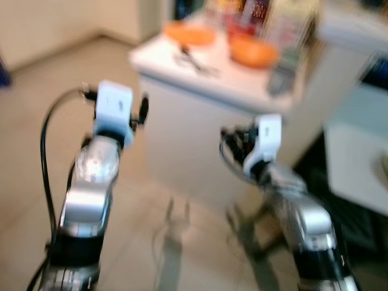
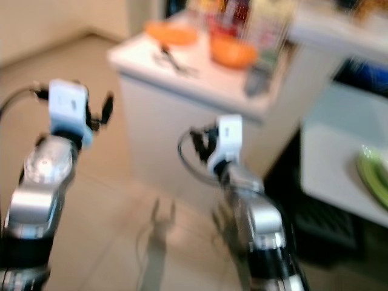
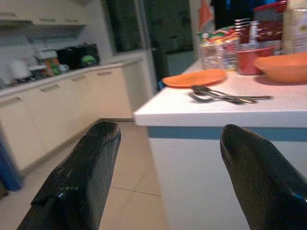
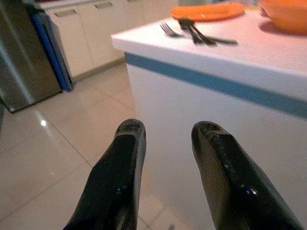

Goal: Setting the table

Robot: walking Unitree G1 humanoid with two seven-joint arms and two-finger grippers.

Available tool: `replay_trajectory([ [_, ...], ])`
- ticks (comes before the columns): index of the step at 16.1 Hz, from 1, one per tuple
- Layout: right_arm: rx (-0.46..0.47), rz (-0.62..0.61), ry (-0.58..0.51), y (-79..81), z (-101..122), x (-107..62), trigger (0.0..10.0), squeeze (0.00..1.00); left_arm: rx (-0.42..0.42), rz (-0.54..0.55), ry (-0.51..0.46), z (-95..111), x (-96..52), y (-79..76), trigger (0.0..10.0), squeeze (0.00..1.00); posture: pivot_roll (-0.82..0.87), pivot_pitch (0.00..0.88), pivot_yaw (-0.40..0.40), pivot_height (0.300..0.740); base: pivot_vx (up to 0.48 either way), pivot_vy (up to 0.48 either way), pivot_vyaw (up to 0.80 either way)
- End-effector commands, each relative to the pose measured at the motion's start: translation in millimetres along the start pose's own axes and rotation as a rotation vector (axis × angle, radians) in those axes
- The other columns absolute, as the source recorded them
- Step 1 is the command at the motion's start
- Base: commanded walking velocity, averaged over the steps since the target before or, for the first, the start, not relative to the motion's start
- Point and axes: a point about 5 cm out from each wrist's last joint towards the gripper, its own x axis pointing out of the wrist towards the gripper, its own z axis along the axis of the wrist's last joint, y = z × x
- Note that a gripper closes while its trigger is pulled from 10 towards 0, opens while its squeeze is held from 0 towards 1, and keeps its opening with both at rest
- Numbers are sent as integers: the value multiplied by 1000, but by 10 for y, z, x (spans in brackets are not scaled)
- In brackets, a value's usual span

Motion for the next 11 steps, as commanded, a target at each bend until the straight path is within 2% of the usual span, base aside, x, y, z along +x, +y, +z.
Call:
replay_trajectory([
  [1,-17,-39,1,-101,7,-14,10000,0,-3,-25,-18,53,14,-57,10000,0,91,0,-53,740,368,0,0],
  [5,-18,-94,-3,-166,-6,-17,10000,0,-2,-35,-11,43,15,-60,10000,0,91,0,-51,740,380,0,0],
  [7,-9,-114,-83,-187,115,-18,10000,0,0,-55,-10,35,9,-74,10000,0,87,0,-45,740,375,0,0],
  [8,-12,-98,-192,-193,351,-26,10000,0,2,-78,-11,25,-3,-103,10000,0,85,0,-45,740,375,0,0],
  [11,-18,-128,-240,-290,531,-37,10000,0,0,-128,-24,31,-28,-160,10000,0,83,0,-47,740,376,0,0],
])
